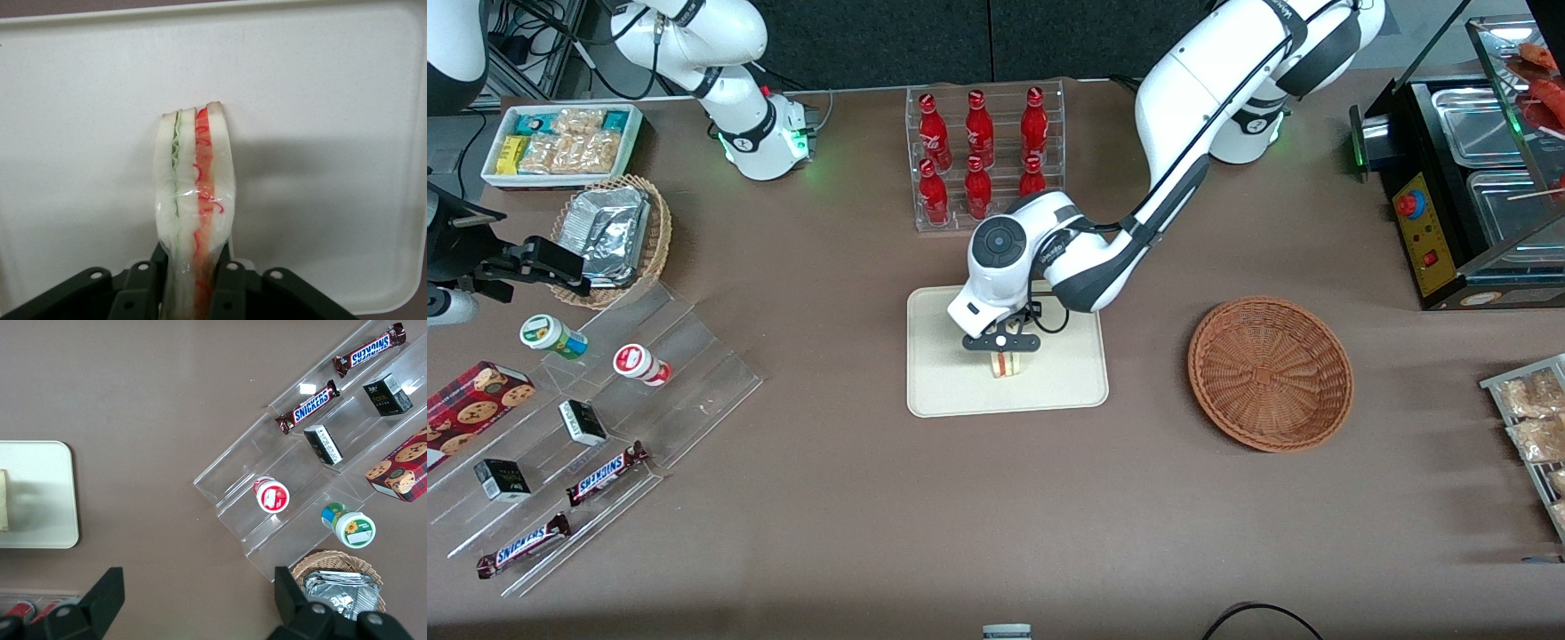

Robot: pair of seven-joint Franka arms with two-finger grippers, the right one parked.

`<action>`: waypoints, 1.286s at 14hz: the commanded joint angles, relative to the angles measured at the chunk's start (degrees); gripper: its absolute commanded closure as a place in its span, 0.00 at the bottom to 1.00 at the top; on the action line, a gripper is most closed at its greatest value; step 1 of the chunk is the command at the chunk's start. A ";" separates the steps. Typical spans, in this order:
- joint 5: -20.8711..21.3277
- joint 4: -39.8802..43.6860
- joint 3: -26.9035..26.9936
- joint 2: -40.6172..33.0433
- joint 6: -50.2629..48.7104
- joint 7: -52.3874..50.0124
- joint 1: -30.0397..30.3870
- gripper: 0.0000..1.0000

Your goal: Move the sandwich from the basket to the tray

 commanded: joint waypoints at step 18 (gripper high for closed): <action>-4.14 2.79 0.62 -28.00 -32.80 0.56 19.66 0.00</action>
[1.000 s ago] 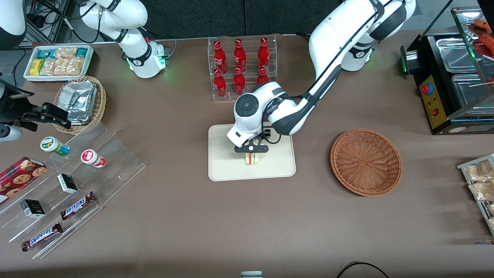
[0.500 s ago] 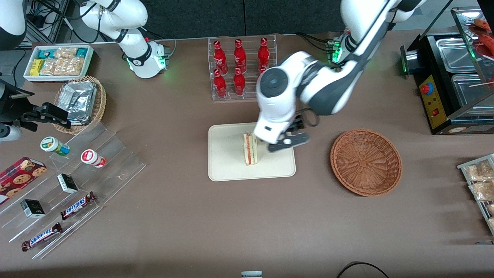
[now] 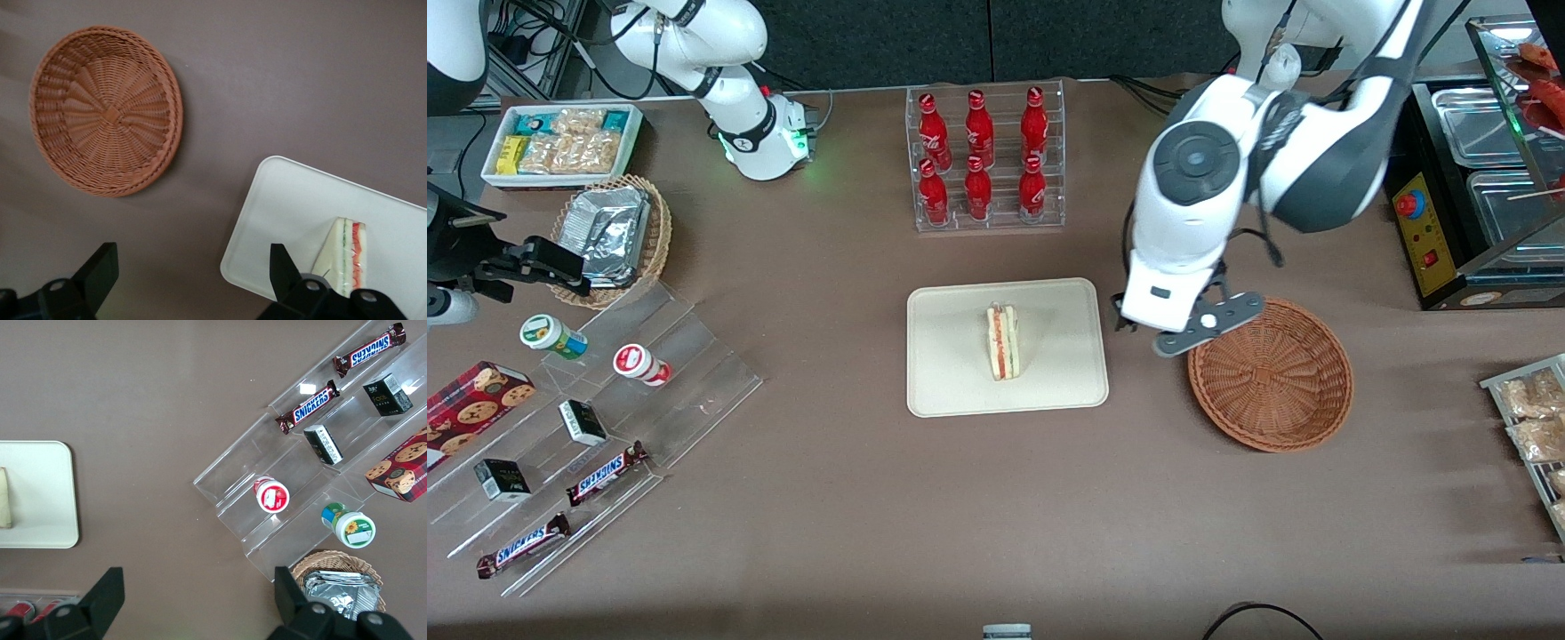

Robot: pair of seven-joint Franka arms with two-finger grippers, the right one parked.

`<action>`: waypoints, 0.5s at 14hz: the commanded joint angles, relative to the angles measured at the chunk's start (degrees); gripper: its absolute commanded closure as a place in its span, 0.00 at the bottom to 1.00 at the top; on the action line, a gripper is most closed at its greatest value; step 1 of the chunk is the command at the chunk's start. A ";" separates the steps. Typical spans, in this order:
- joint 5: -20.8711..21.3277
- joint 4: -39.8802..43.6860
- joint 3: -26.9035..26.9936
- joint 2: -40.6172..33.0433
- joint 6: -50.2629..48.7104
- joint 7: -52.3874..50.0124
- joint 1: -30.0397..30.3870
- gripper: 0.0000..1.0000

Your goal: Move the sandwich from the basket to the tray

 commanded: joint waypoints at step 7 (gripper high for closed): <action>-6.27 4.53 4.66 -6.79 -15.72 25.24 7.84 0.00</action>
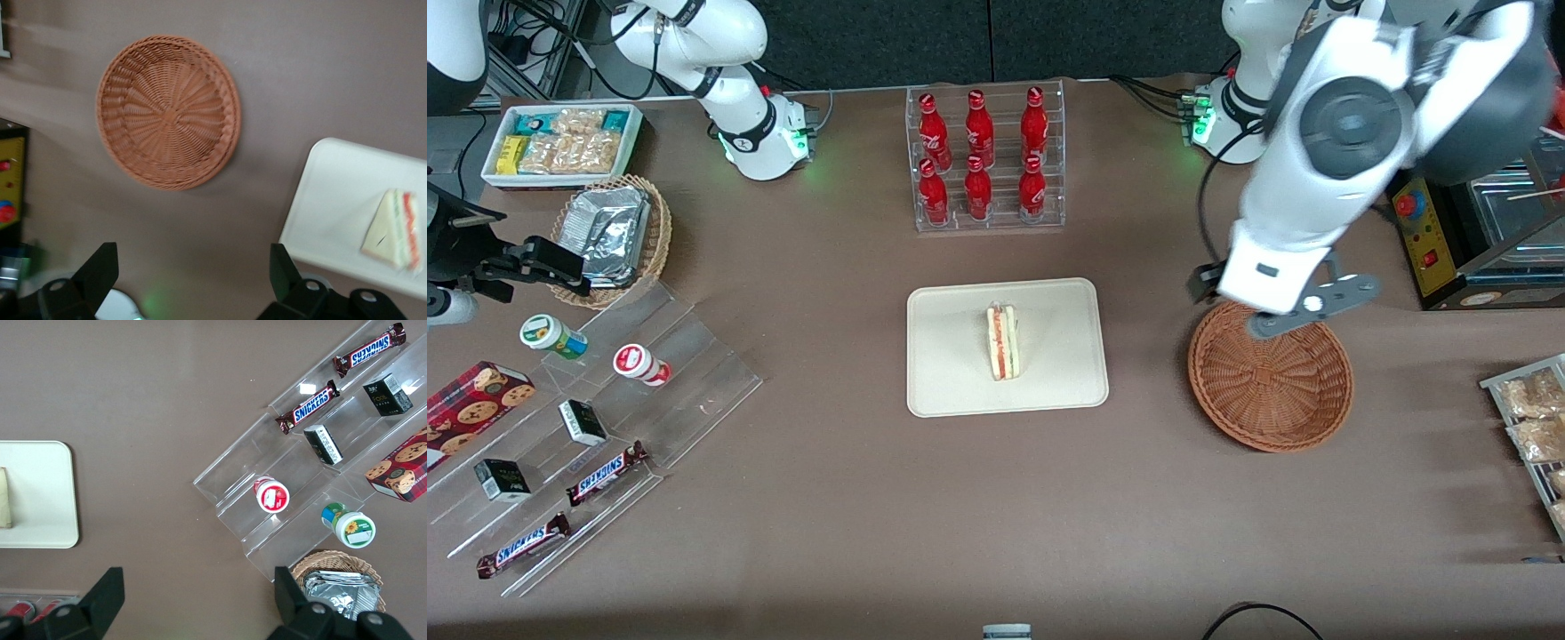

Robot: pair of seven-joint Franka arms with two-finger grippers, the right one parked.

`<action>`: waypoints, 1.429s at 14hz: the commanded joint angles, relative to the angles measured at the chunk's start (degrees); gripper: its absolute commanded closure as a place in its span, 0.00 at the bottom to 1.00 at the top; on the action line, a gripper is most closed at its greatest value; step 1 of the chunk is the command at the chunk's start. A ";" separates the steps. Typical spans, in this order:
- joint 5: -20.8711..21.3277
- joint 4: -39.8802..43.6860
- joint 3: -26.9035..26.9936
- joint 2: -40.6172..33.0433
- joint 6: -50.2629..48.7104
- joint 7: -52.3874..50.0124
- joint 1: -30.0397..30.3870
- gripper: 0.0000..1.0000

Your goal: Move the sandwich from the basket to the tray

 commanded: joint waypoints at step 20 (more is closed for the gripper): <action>-7.20 -3.59 23.28 -11.39 -11.03 37.77 -1.76 0.00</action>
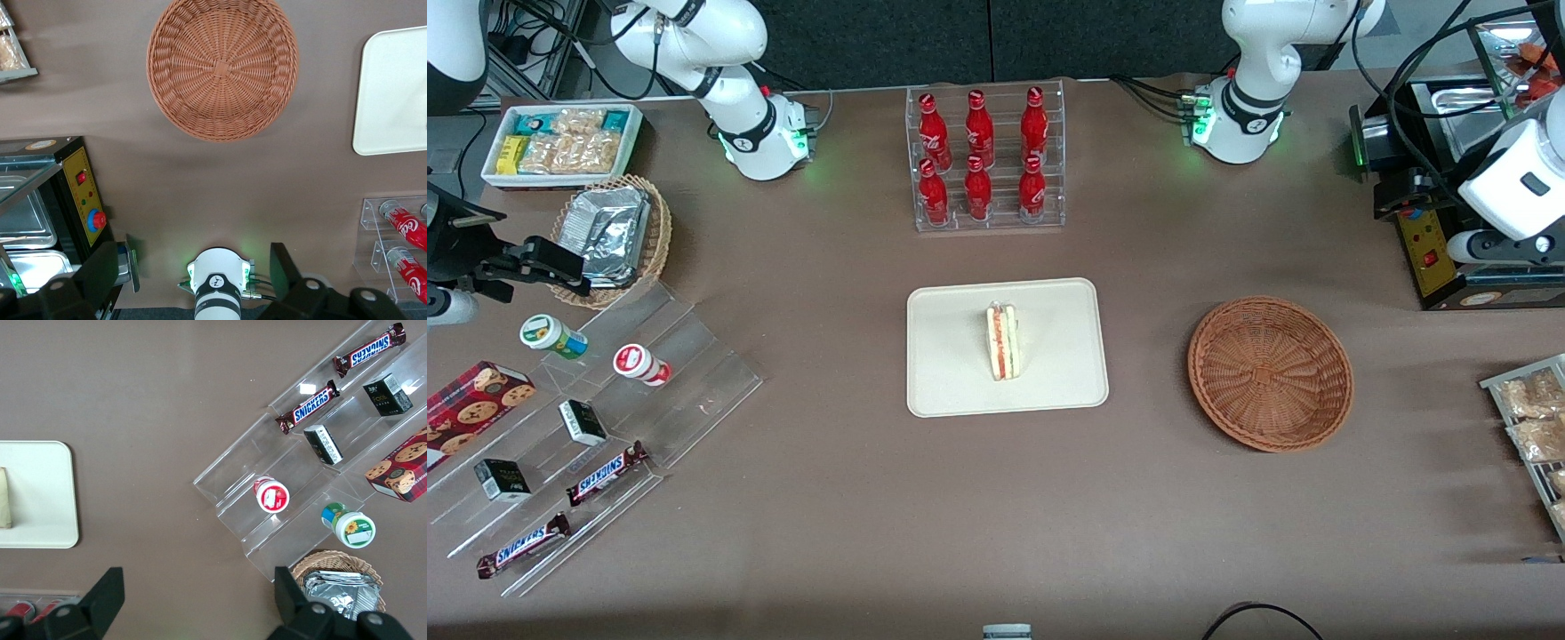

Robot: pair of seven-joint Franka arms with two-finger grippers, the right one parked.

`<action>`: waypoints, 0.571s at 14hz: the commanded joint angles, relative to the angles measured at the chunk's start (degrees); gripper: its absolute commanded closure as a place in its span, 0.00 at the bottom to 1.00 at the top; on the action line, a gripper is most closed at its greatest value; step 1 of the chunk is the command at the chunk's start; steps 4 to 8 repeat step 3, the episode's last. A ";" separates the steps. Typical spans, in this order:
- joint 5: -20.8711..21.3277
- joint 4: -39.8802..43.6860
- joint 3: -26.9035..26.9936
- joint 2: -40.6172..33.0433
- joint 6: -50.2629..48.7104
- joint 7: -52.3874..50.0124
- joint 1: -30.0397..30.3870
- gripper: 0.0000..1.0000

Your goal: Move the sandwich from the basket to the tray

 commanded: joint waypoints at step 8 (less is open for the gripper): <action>-0.62 0.46 0.92 0.35 -0.47 -1.40 -0.48 0.00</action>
